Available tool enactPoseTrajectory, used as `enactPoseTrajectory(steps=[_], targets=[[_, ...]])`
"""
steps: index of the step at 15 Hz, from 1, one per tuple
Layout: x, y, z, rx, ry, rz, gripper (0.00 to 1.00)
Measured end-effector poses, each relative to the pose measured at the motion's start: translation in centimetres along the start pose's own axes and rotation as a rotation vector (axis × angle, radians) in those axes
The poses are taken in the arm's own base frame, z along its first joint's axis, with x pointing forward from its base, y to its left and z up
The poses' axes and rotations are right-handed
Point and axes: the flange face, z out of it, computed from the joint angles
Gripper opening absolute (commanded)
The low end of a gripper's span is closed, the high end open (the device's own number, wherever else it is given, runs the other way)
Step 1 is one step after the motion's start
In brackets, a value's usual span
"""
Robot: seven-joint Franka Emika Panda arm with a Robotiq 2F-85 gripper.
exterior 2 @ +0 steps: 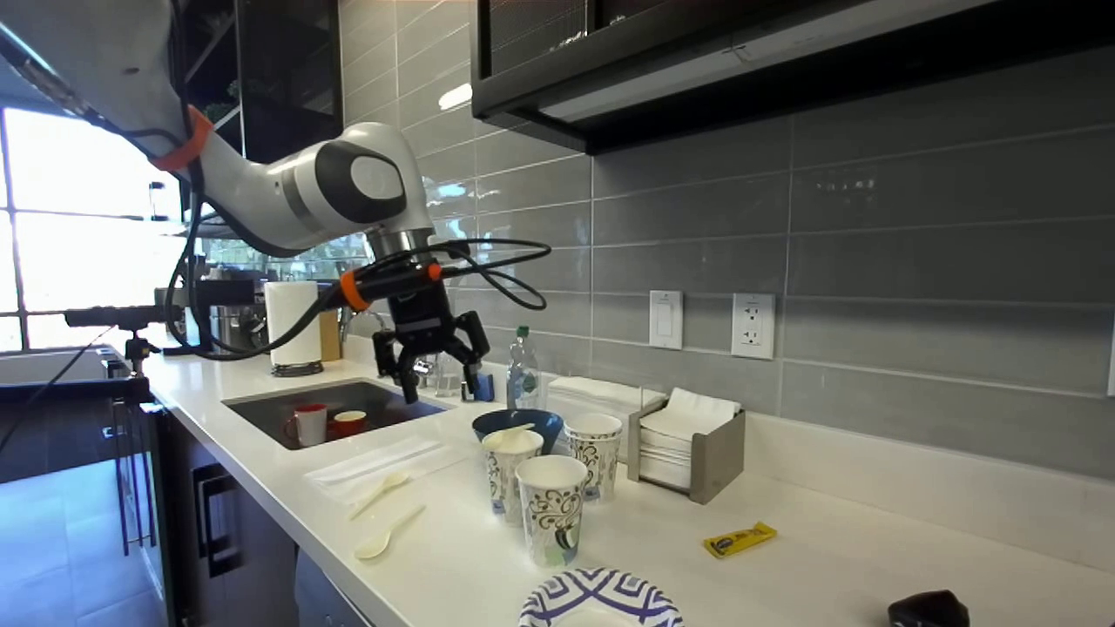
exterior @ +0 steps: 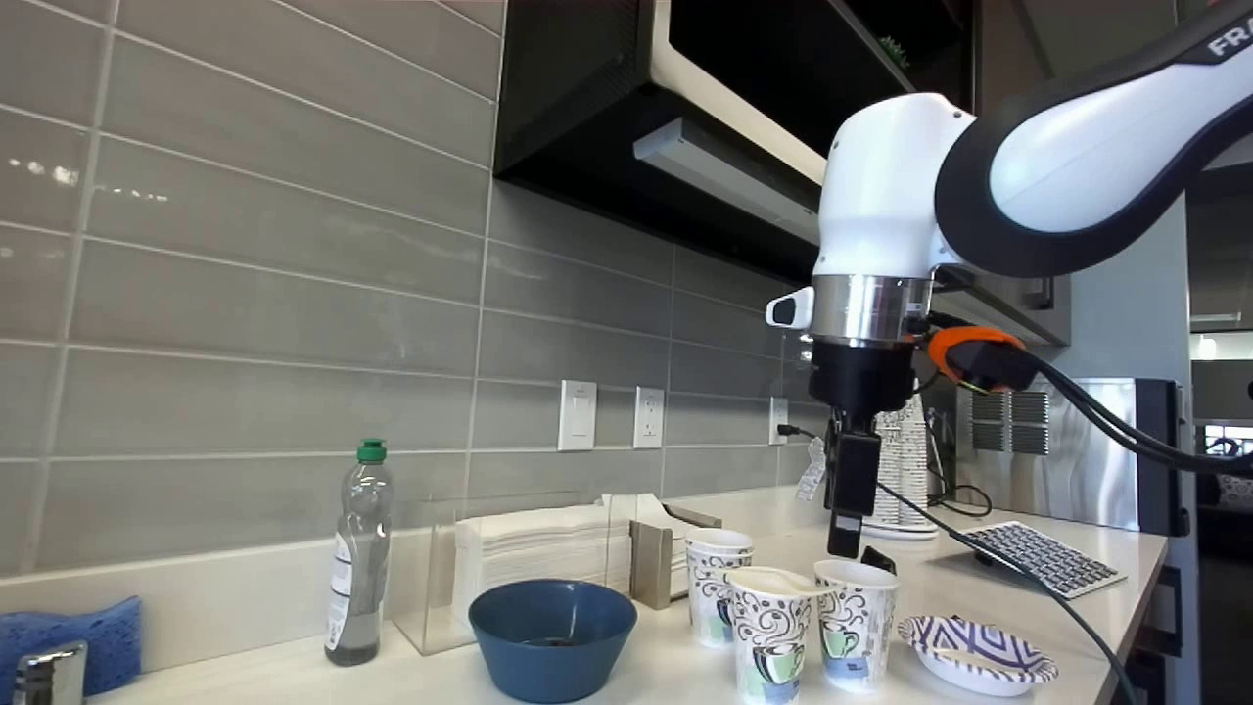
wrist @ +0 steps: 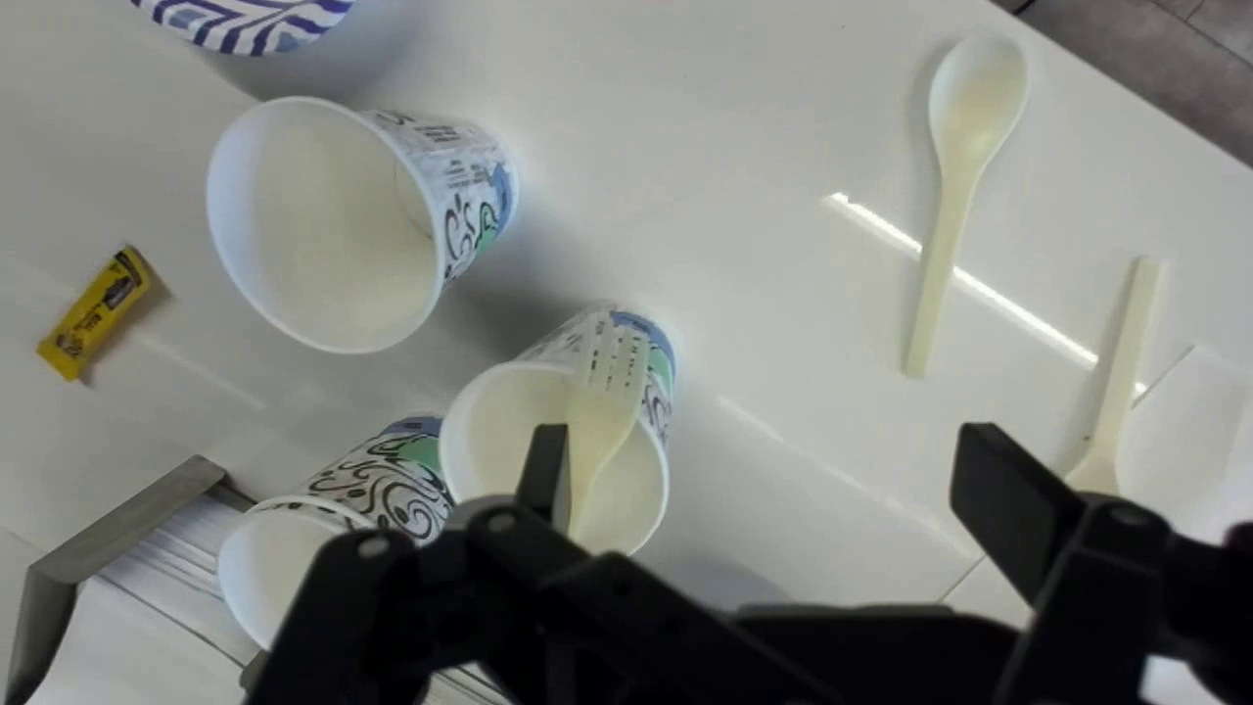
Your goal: Pick up the plastic spoon from the paper cup on the right and put it on the kitchen counter, pick up the plastic spoon from the paper cup on the left and put it on the paper cup on the right, pick up the plastic spoon on the kitchen counter and put it on the paper cup to the left
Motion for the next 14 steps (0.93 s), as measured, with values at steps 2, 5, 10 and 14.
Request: enactPoseTrajectory(steps=[2,5,10,14], targets=[[0.8,1.3,0.4,0.008,0.000,-0.006,1.00],[1.9,2.8,1.8,0.026,-0.020,-0.019,1.00],[3.7,4.3,4.1,0.047,-0.043,-0.045,1.00],[4.7,4.9,4.9,0.050,-0.037,-0.061,1.00]])
